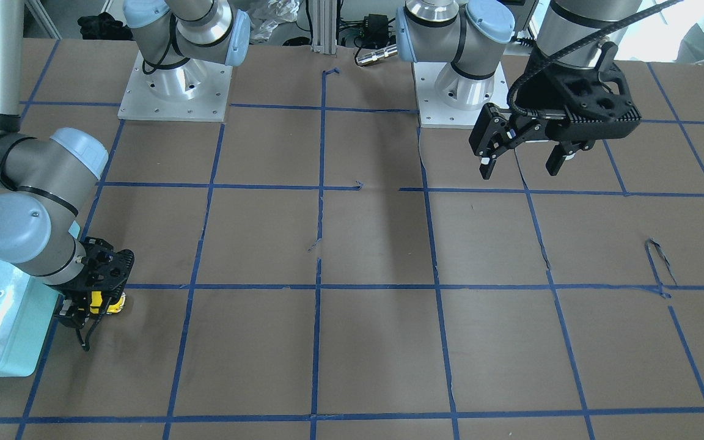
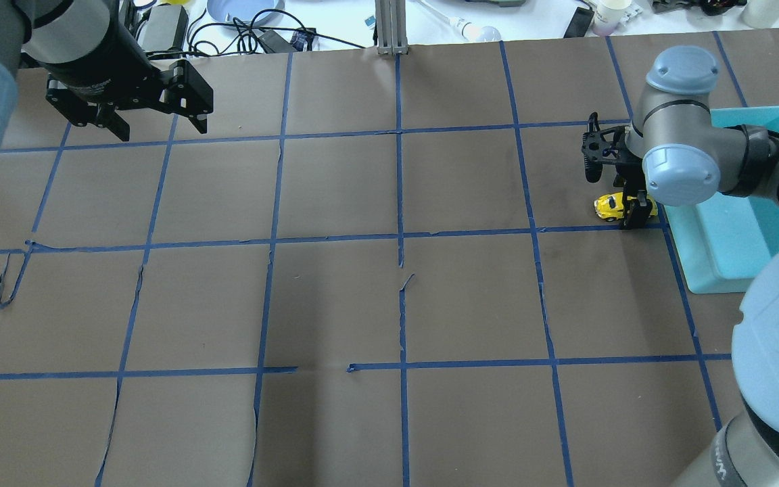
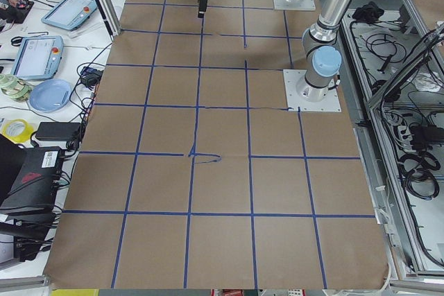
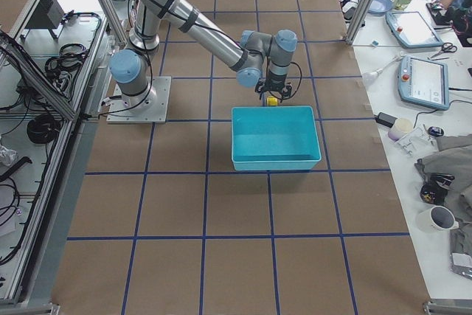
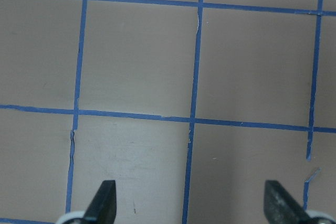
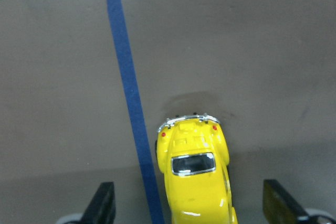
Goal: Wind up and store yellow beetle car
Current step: 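Close the right gripper around the yellow car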
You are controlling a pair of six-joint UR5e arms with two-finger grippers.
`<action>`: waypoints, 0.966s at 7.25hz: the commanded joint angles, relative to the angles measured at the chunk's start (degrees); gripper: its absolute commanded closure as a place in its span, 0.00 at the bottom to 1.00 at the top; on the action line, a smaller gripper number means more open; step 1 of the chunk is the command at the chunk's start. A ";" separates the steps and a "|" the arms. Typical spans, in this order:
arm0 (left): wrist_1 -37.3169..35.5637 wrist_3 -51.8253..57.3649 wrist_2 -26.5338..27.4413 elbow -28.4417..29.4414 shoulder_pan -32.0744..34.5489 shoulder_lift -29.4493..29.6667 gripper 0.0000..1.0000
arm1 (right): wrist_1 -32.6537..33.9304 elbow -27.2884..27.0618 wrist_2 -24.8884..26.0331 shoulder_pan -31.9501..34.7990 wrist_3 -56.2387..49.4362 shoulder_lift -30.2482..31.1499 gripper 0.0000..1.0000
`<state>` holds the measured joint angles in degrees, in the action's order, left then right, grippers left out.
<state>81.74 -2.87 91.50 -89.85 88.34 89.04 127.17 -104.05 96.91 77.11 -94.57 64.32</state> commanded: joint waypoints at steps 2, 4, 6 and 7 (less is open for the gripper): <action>-1.14 0.50 0.00 0.37 -0.54 0.26 0.00 | 0.09 -0.10 0.29 -0.03 0.00 -0.34 0.70; -1.14 0.50 -0.09 0.11 -0.37 0.17 0.00 | 0.01 0.07 0.30 -0.03 0.00 -0.16 1.00; -1.23 0.50 0.00 0.02 -0.45 0.17 0.00 | -0.61 1.65 -0.66 0.49 0.78 0.89 1.00; -1.32 0.67 0.00 0.02 -0.45 0.26 0.00 | -1.31 3.22 -2.32 1.19 0.96 1.68 1.00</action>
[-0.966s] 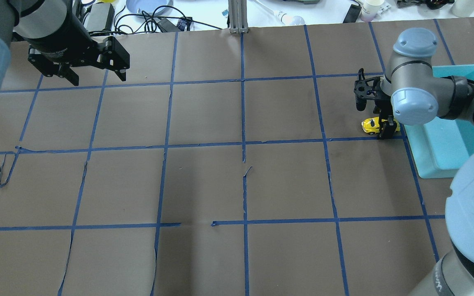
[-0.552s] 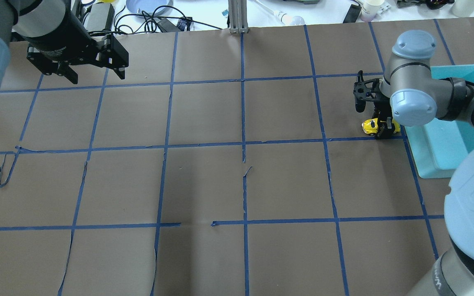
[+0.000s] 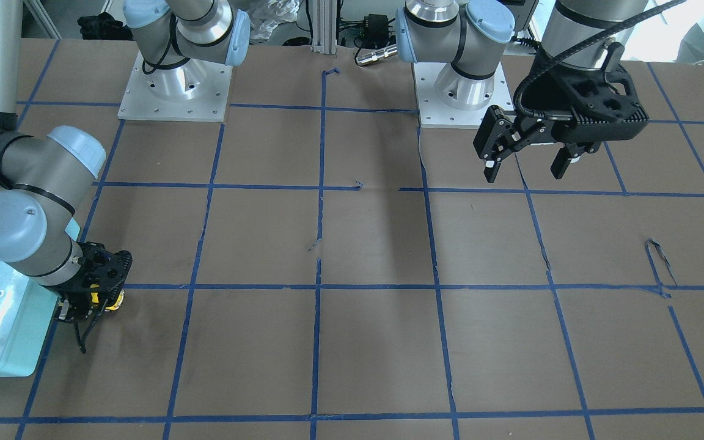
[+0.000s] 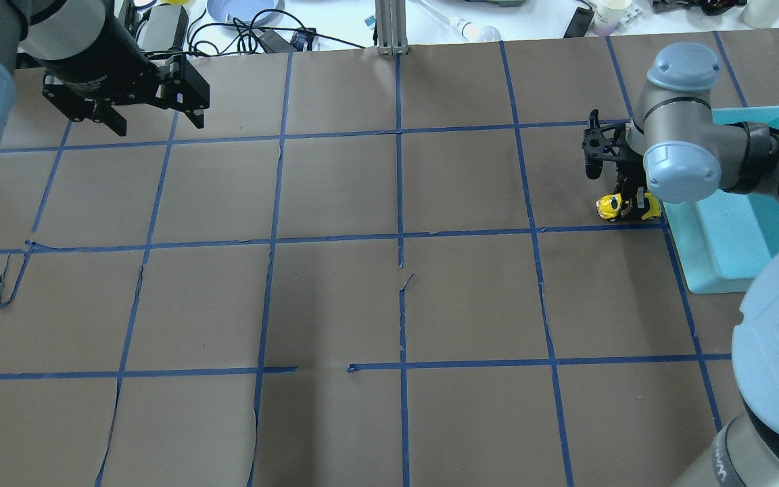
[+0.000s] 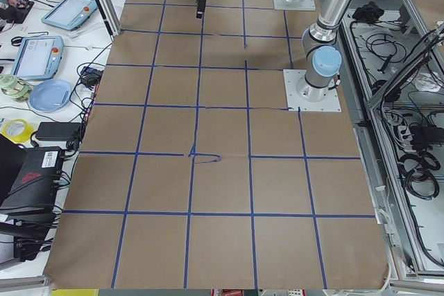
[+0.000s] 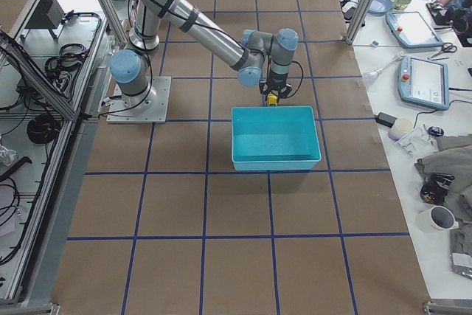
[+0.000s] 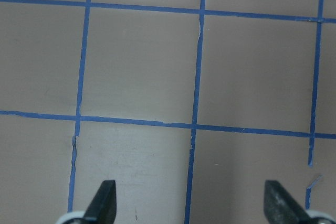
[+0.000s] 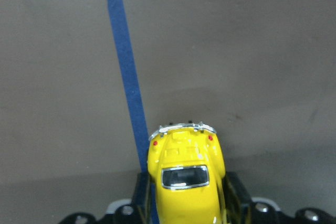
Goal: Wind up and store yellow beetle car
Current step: 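Close the right gripper around the yellow car, then lift the car with the right gripper and lower it into the blue bin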
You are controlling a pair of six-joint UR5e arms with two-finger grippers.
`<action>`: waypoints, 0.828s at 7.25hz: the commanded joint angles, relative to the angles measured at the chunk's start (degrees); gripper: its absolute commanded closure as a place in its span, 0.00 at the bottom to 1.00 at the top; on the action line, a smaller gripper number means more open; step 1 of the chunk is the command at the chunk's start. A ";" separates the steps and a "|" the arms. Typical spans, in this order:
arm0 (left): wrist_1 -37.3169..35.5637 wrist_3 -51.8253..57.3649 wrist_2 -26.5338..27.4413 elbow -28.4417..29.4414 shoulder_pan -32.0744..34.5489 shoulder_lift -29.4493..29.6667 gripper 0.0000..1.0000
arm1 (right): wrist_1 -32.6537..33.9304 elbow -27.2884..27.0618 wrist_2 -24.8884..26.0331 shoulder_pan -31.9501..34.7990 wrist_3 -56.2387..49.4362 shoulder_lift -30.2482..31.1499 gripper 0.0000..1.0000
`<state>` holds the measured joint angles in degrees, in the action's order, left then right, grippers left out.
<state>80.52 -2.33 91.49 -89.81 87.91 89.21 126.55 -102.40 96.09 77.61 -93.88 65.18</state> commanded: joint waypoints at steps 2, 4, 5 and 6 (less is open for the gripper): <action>-0.18 0.04 -0.08 0.07 -0.01 0.09 0.00 | -5.32 5.95 -1.79 4.72 2.19 2.05 1.00; -0.10 0.13 -0.08 -0.10 0.07 0.00 0.00 | -22.14 17.26 2.14 4.48 3.00 4.69 1.00; -0.10 0.13 -0.08 -0.10 0.07 0.00 0.00 | -24.66 20.45 2.87 2.30 2.13 5.30 1.00; -0.18 0.13 -0.08 -0.02 0.07 0.00 0.00 | -26.60 20.48 2.70 -2.07 -0.14 6.18 1.00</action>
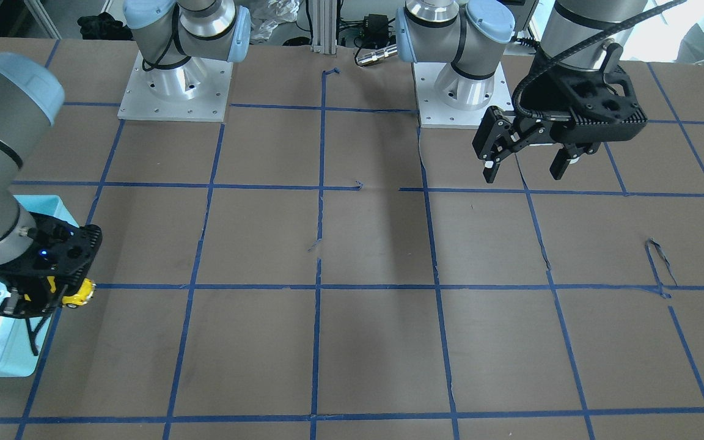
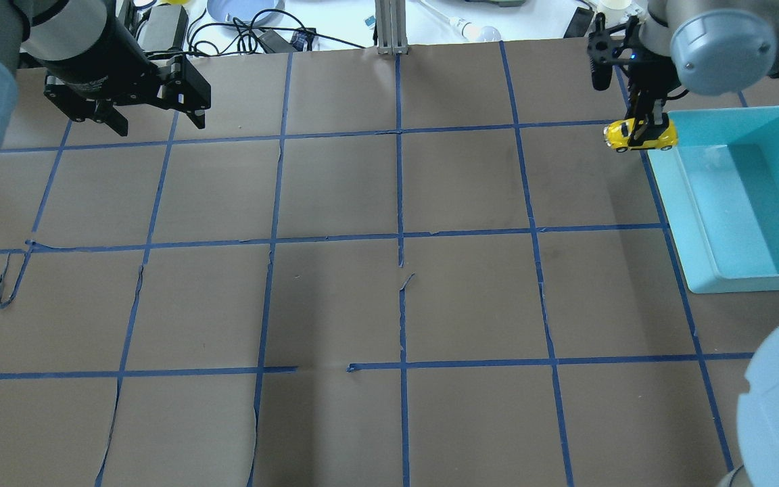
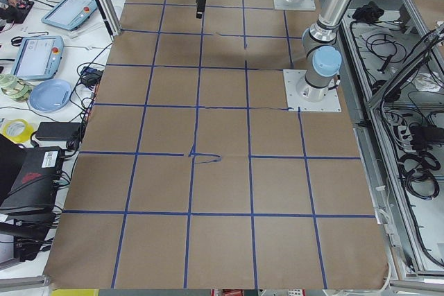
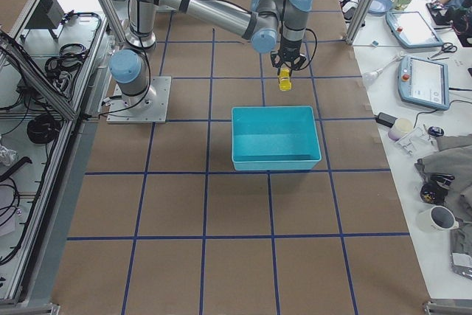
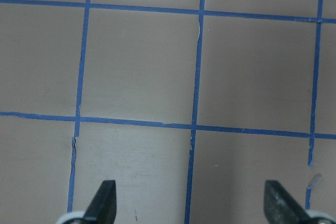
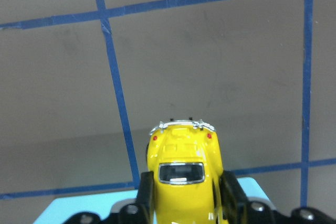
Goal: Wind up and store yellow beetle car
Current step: 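Lift the car with the right gripper and lower it into the blue bin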
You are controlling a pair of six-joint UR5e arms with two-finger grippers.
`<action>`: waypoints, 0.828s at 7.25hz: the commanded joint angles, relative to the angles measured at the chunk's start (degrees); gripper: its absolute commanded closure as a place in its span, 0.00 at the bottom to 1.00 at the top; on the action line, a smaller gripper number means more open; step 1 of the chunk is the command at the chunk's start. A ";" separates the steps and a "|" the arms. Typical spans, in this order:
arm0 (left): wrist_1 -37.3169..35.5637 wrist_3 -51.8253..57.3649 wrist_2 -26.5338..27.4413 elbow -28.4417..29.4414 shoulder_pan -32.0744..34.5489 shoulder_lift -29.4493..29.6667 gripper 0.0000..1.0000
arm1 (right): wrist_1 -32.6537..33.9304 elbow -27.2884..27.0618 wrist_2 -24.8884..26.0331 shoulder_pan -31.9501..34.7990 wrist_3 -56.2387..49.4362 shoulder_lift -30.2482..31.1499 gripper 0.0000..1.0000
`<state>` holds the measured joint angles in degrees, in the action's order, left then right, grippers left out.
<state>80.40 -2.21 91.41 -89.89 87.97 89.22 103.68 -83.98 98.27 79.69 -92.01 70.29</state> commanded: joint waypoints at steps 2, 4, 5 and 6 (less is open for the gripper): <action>-0.07 -0.08 -0.18 0.06 0.01 -0.01 0.00 | -4.19 1.28 0.34 -13.38 -14.54 0.64 1.00; -0.07 0.01 -0.18 0.06 0.01 -0.01 0.00 | -1.92 -3.01 0.17 -16.75 -17.07 -0.24 1.00; -0.07 0.01 -0.18 0.06 0.01 -0.01 0.00 | 4.45 -6.08 0.69 -16.93 -17.41 -1.55 1.00; -0.07 0.01 -0.26 0.06 0.01 -0.01 0.00 | 7.82 -8.46 0.69 -17.28 -17.68 -2.78 1.00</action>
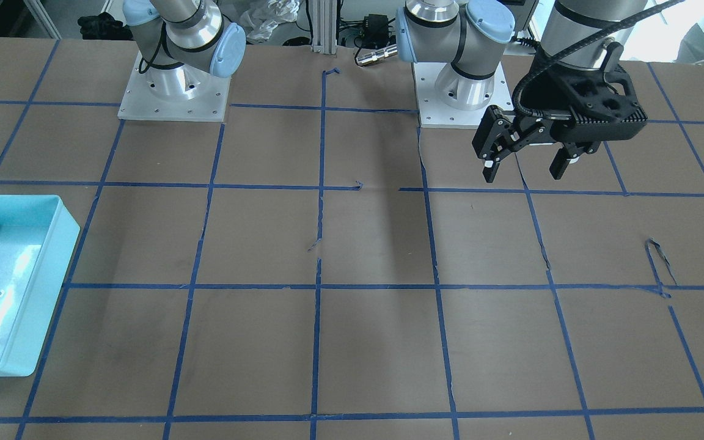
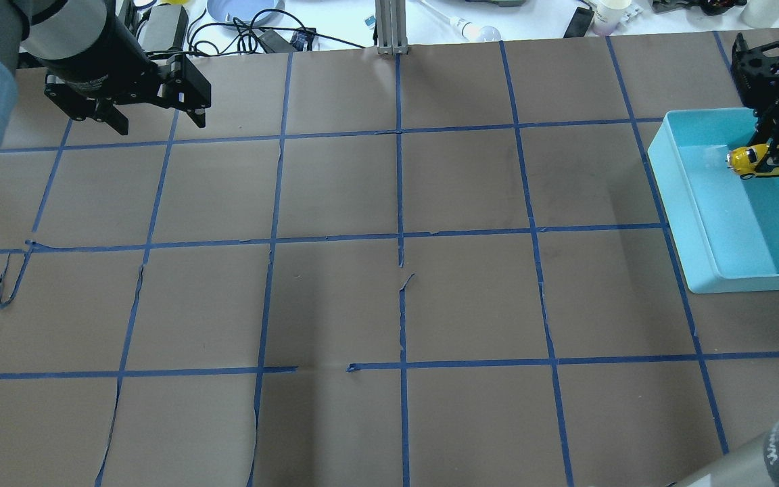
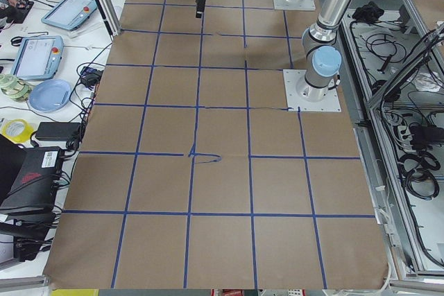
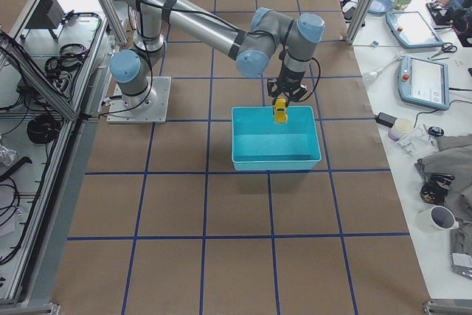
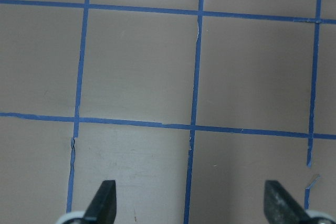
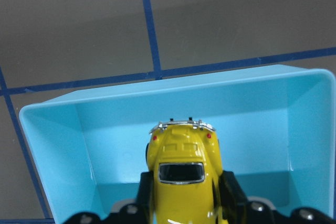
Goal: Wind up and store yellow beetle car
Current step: 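Lift the car with the right gripper and lower it into the blue bin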
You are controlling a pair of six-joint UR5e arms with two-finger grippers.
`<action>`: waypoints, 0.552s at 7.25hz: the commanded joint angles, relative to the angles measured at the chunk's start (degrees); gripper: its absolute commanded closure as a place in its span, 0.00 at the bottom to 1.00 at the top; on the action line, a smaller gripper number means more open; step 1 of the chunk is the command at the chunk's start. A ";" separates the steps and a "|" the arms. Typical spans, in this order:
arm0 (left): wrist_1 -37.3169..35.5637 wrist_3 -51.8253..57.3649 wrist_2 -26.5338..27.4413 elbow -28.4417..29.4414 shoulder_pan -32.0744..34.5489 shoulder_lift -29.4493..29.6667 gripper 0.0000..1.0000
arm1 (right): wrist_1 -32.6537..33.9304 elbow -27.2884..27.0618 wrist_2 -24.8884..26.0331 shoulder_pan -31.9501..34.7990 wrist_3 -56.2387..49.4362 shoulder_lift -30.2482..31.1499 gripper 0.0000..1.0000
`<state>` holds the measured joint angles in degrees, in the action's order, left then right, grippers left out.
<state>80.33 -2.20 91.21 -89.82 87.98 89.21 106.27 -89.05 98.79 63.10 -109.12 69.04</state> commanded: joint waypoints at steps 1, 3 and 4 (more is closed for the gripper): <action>0.00 0.00 -0.07 0.00 0.00 0.09 0.00 | 7.18 -4.55 0.26 -0.87 -0.57 -2.85 1.00; 0.00 0.00 -0.16 0.00 0.00 0.09 0.00 | 7.46 -4.91 2.70 -1.31 -0.48 -5.48 0.99; 0.00 0.00 -0.16 0.00 0.00 0.09 0.00 | 7.81 -5.00 2.72 -1.40 -0.40 -5.84 0.96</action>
<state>80.33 -2.20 91.09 -89.82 87.98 89.29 113.58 -93.82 100.80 61.90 -109.58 64.16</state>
